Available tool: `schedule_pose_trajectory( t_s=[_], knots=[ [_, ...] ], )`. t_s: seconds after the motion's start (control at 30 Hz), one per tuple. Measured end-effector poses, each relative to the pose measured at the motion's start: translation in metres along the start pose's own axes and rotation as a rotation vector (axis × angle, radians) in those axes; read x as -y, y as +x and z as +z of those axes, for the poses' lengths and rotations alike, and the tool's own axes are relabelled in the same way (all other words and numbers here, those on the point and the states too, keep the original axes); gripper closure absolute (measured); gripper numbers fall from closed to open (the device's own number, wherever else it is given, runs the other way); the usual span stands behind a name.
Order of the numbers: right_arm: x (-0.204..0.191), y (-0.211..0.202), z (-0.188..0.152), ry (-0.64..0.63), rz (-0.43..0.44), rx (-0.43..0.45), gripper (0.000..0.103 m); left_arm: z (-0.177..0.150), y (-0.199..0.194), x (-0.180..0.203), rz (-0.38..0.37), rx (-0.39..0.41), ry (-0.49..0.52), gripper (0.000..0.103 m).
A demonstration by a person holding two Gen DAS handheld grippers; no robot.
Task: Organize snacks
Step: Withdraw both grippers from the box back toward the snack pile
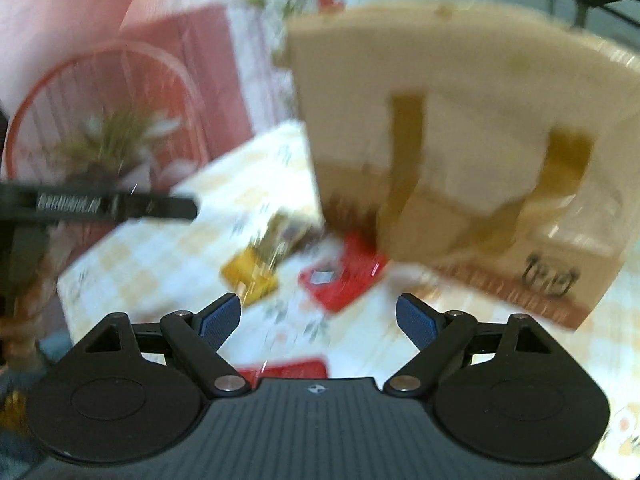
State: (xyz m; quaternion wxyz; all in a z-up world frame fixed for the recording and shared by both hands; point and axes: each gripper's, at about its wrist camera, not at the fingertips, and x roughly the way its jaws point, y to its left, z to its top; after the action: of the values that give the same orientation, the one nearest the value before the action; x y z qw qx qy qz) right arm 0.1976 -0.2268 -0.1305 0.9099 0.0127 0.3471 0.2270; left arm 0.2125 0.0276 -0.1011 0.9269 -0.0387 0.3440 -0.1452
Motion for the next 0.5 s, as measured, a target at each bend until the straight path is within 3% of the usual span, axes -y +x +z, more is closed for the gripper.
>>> schedule_pose_trajectory(
  t_s=[0.2, 0.5],
  knots=[
    [-0.014, 0.018, -0.022, -0.068, 0.035, -0.101, 0.016, -0.016, 0.002, 0.007, -0.005, -0.016, -0.021, 0.033],
    [-0.029, 0.032, -0.040, -0.142, 0.063, -0.166, 0.016, -0.029, 0.008, 0.004, 0.018, -0.055, -0.047, 0.033]
  ],
)
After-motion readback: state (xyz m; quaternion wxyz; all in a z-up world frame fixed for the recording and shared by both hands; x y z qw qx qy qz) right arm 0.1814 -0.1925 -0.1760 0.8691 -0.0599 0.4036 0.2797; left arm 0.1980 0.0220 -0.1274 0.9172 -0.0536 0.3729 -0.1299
